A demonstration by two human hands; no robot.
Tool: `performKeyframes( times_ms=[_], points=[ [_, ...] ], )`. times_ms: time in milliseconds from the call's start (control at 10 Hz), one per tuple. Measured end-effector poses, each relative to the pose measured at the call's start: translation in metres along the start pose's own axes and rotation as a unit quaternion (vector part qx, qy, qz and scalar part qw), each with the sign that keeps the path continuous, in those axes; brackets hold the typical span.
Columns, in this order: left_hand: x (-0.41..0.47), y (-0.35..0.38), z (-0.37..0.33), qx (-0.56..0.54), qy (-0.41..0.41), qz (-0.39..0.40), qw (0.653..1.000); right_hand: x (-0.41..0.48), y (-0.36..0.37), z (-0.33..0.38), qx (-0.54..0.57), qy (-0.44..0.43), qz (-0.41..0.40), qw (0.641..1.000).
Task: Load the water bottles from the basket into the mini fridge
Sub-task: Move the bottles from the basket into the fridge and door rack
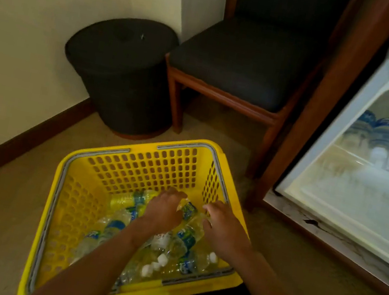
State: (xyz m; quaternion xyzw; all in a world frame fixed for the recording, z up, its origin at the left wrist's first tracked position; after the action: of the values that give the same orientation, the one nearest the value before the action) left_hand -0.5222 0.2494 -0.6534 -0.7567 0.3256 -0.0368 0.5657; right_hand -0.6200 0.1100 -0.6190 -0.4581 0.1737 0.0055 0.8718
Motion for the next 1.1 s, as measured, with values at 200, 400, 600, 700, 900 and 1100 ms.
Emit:
performKeyframes(
  times_ms=[200,400,600,700,900,1100],
  points=[
    [0.008,0.063,0.079,-0.119,-0.168,0.104,0.973,0.050,0.073,-0.005,0.067,0.198,0.124,0.970],
    [0.024,0.097,0.092,-0.053,-0.228,0.154,0.960,0.088,0.129,-0.031,0.108,0.292,0.182,0.933],
    [0.042,0.113,0.102,-0.013,-0.231,0.174,0.957,0.099,0.152,-0.042,0.130,0.313,0.197,0.920],
    [0.043,0.115,0.104,-0.037,-0.240,0.175,0.954,0.098,0.155,-0.043,0.188,0.373,0.194,0.888],
    [0.038,0.112,0.114,-0.192,-0.230,0.132,0.945,0.091,0.140,-0.041,0.311,0.365,0.101,0.871],
    [0.020,0.044,0.082,-0.386,-0.118,-0.023,0.915,0.055,0.070,0.009,0.378,0.296,0.069,0.874]
  ],
)
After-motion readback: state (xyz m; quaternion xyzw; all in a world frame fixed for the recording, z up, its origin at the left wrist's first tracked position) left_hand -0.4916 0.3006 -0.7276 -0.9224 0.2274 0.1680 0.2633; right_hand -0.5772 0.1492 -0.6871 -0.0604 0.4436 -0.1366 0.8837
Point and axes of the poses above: each hand's wrist, its own x-axis towards the middle knuckle, its own y-axis out of the palm, z = x × y, the point moved 4 cm from there along x, towards the middle knuckle, and after that the axes turned 1 degree about -x, right-handed, at the moved point
